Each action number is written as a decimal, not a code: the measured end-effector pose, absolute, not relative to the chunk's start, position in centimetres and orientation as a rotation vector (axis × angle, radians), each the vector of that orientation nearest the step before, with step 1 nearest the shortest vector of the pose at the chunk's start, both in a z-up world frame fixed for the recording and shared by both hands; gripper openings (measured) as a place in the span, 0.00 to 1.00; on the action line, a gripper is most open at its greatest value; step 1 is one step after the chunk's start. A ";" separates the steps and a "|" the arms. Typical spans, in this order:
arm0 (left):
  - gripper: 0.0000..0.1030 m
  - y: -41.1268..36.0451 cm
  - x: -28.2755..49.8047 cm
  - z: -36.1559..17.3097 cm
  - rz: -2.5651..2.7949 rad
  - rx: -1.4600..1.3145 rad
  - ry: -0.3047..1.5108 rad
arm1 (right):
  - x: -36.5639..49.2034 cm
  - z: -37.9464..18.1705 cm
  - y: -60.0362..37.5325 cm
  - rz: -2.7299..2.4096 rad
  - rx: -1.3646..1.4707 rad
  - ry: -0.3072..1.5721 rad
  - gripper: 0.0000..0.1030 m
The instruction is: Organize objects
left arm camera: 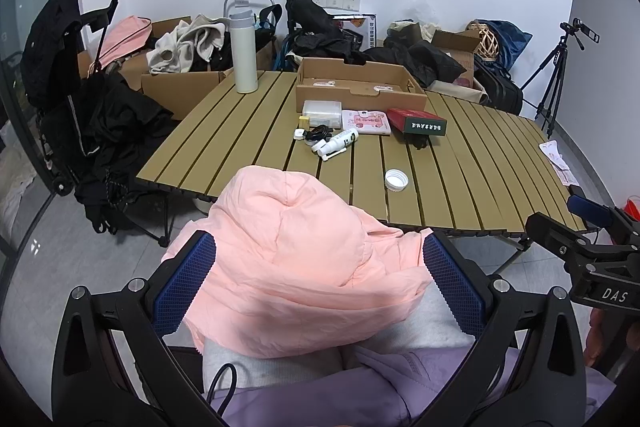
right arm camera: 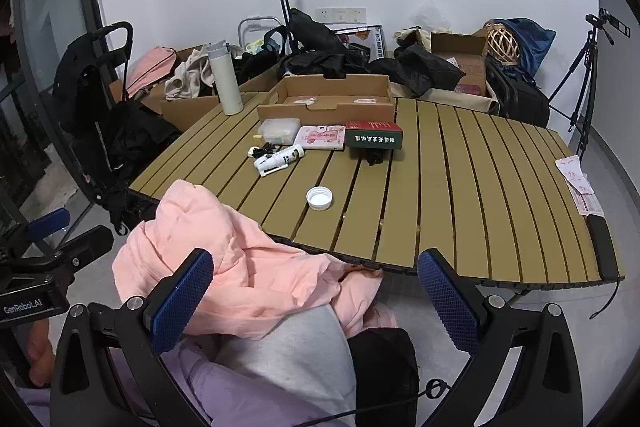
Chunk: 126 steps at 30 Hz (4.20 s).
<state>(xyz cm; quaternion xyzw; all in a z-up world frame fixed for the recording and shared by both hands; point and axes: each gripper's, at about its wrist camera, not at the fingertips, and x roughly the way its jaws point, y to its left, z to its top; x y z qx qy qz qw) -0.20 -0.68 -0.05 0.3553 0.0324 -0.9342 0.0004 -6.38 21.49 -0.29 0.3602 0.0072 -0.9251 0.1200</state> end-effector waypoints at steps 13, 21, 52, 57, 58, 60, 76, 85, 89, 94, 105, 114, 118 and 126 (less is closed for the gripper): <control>1.00 -0.5 -0.2 -0.2 -2.933 1.120 0.094 | -6.5 -0.6 21.3 -2.708 1.070 0.046 1.00; 1.00 -0.6 -0.1 -0.3 -2.930 1.119 0.094 | -6.6 -0.5 21.3 -2.710 1.076 0.056 1.00; 1.00 -1.4 -1.7 -1.4 -2.892 1.176 0.107 | -6.0 -0.4 21.3 -2.828 0.766 0.150 1.00; 1.00 -1.6 -2.5 -1.9 -2.969 1.022 0.104 | -7.5 -1.8 21.2 -2.725 0.886 0.113 1.00; 1.00 -1.7 -2.7 -2.1 -2.995 0.972 0.115 | -7.9 -2.3 21.3 -2.711 0.906 0.099 1.00; 1.00 -1.7 -4.2 -2.8 -2.988 1.010 0.097 | -9.5 -3.8 21.4 -2.689 0.954 0.082 1.00; 0.74 -5.3 -28.4 -11.2 -2.940 1.464 0.276 | -26.4 -15.1 17.6 -2.532 1.173 0.127 0.78; 0.66 -5.4 -34.3 -15.5 -2.821 1.643 0.315 | -29.1 -17.3 16.0 -2.507 1.235 0.198 0.29; 0.42 -5.7 -32.9 -17.0 -2.827 1.657 0.344 | -28.9 -17.2 16.1 -2.489 1.227 0.180 0.25; 0.10 -6.6 -33.0 -16.5 -2.838 1.620 0.393 | -29.2 -17.3 16.1 -2.478 1.221 0.167 0.17; 0.00 -5.2 -27.8 -13.6 -2.915 1.507 0.210 | -27.5 -14.6 16.8 -2.502 1.147 0.116 0.17; 0.37 -4.3 -30.8 -16.3 -2.930 1.672 0.018 | -26.1 -14.1 17.6 -2.492 1.175 0.042 0.17; 0.39 -2.9 -31.7 -16.6 -2.960 1.719 -0.064 | -25.8 -13.5 17.7 -2.505 1.149 0.045 0.17; 0.20 -1.8 -32.4 -16.7 -2.988 1.728 -0.106 | -26.4 -13.8 17.2 -2.482 1.153 0.036 0.17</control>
